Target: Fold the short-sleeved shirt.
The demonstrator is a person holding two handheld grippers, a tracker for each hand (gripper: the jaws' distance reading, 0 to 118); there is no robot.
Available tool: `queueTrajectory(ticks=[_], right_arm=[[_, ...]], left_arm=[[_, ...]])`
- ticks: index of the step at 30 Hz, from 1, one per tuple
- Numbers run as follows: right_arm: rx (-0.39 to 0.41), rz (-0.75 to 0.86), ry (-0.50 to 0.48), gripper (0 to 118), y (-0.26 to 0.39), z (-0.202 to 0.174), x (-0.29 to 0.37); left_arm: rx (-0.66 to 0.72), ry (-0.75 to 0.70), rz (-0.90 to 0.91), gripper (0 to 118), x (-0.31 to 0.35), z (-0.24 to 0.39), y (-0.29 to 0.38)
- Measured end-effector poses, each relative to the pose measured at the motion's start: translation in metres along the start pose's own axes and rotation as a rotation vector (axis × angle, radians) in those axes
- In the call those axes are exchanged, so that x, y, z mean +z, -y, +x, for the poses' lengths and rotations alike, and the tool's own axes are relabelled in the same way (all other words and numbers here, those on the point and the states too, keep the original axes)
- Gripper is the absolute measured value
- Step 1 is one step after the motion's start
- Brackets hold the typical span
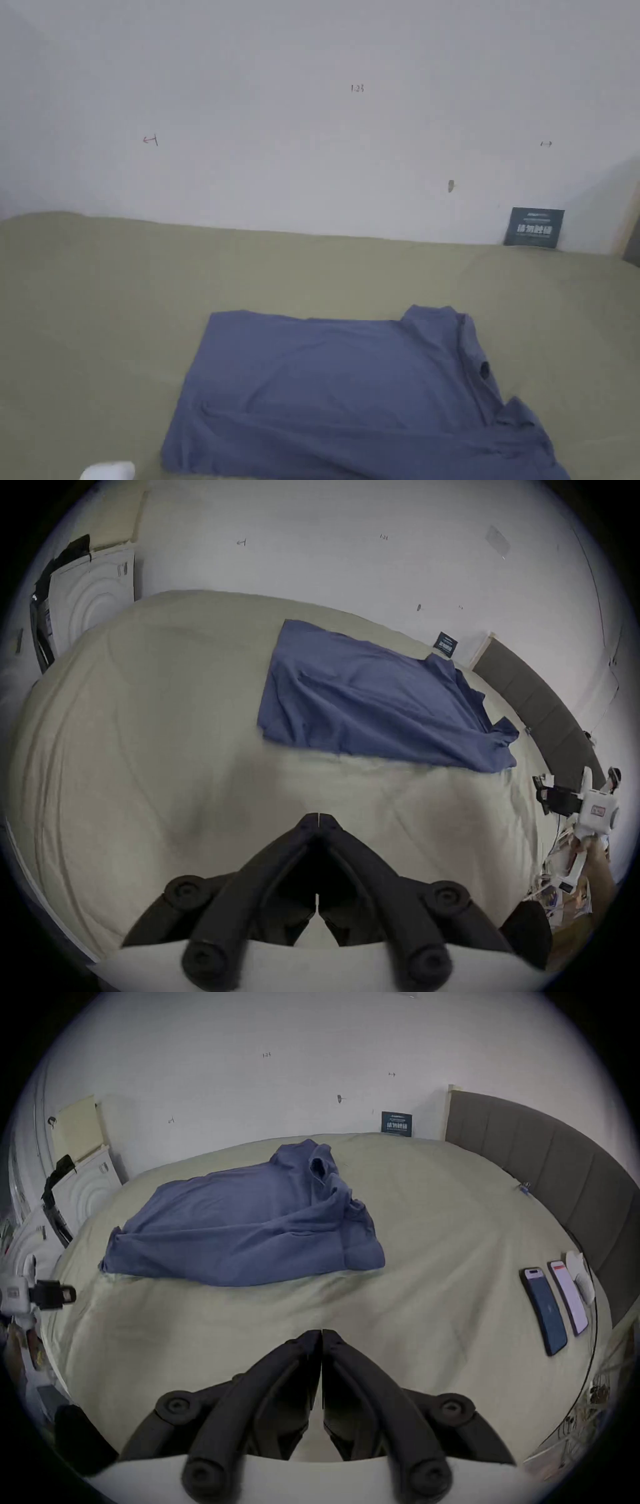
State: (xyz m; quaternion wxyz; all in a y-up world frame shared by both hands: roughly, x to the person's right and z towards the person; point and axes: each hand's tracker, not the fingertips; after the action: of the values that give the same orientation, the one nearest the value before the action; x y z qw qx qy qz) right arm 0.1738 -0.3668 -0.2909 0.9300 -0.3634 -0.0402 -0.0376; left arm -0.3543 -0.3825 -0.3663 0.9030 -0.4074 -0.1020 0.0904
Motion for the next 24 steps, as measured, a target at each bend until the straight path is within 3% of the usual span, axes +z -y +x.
queueTrajectory(ticks=[3, 4, 6, 7, 8, 13, 15, 16, 17, 18, 19, 20, 24], right_arm=[[0.010, 0.035, 0.005, 7, -0.008, 0.002, 0.002], [0.008, 0.040, 0.003, 6, -0.012, 0.005, 0.001], [0.008, 0.044, 0.005, 7, -0.016, 0.007, -0.002], [0.009, 0.043, 0.008, 7, -0.018, 0.008, -0.004], [0.009, 0.040, 0.012, 7, -0.021, 0.010, -0.007], [0.000, 0.032, 0.031, 7, -0.033, 0.022, -0.026], [-0.027, 0.034, 0.012, 7, -0.038, 0.030, -0.038], [-0.057, 0.022, -0.013, 18, -0.043, 0.037, -0.046], [-0.069, 0.011, -0.011, 42, -0.047, 0.042, -0.053], [-0.076, 0.011, 0.011, 72, -0.051, 0.046, -0.061], [-0.071, 0.003, 0.021, 104, -0.056, 0.049, -0.071], [-0.063, -0.015, 0.020, 112, -0.061, 0.053, -0.080], [-0.046, -0.059, 0.018, 106, -0.079, 0.059, -0.112]], left_arm=[[0.027, -0.024, 0.025, 1, -0.020, -0.001, -0.037], [0.037, -0.060, 0.008, 19, -0.030, -0.005, -0.049], [0.035, -0.131, -0.036, 78, -0.053, -0.001, -0.072], [0.032, -0.125, -0.030, 100, -0.061, -0.003, -0.078], [0.032, -0.115, -0.022, 101, -0.067, -0.006, -0.082], [0.039, -0.076, -0.103, 99, -0.106, 0.001, -0.091], [0.032, -0.121, -0.146, 86, -0.114, -0.002, -0.083], [-0.007, -0.154, -0.083, 74, -0.107, 0.000, -0.078], [-0.016, -0.148, -0.030, 55, -0.103, 0.003, -0.076], [-0.017, -0.139, -0.012, 25, -0.097, 0.001, -0.074], [-0.007, -0.081, -0.018, 9, -0.094, -0.003, -0.072], [0.031, 0.009, -0.031, 9, -0.093, -0.008, -0.071], [0.064, -0.016, -0.038, 9, -0.086, -0.008, -0.071]])
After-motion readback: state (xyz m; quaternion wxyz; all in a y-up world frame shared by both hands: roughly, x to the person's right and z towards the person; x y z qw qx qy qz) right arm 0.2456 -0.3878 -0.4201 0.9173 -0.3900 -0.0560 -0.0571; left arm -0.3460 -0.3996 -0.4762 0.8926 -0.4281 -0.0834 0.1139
